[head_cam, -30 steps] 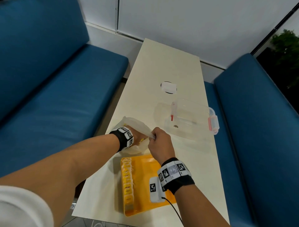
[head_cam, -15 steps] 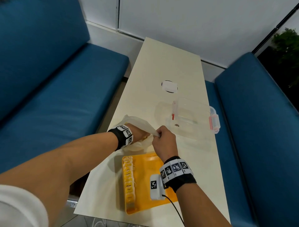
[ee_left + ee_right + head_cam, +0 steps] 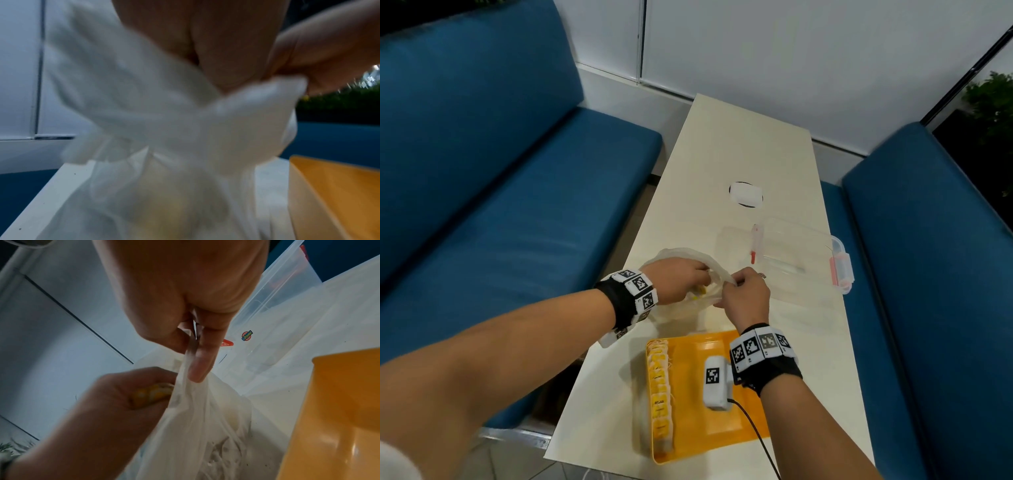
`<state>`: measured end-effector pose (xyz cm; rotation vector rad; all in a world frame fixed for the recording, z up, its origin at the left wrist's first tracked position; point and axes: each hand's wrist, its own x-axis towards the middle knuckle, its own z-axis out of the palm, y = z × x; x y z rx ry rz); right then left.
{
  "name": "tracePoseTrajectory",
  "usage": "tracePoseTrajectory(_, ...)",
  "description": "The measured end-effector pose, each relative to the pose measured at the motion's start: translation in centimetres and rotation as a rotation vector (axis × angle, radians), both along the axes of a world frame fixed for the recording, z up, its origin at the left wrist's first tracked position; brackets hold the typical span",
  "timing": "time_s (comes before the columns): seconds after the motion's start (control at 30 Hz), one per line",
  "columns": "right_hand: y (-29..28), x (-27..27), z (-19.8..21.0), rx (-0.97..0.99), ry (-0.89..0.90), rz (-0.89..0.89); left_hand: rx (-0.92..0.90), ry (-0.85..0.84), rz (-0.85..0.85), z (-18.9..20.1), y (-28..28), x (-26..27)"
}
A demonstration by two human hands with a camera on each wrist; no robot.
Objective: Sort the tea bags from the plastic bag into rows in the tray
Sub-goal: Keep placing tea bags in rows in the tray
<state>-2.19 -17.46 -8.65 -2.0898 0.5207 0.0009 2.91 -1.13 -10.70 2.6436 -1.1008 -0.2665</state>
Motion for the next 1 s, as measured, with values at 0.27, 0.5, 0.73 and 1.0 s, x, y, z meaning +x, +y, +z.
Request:
tracePoseTrajectory(0.27,-0.6,0.6,-0.4,0.013,-0.005,0.009,-0.628,0.023,0.285,0.8,2.2,-1.4)
tracePoseTrajectory(0.5,-1.1,-0.2,-1.1,0.102,0.047,0.072,-0.928,0.425,0.677,0.2,2.4,-2.9)
tracePoseTrajectory(0.73,-1.8,-3.6,0.2,0.005,-0.157,0.188,-1.355,0.771,0.863,1.0,1.8,-5.4)
tracePoseTrajectory(1.0,-0.9,-5.9,1.6,0.340,-0.066,0.316,-1.592,1.012,0.865,2.6,1.0,-6.9)
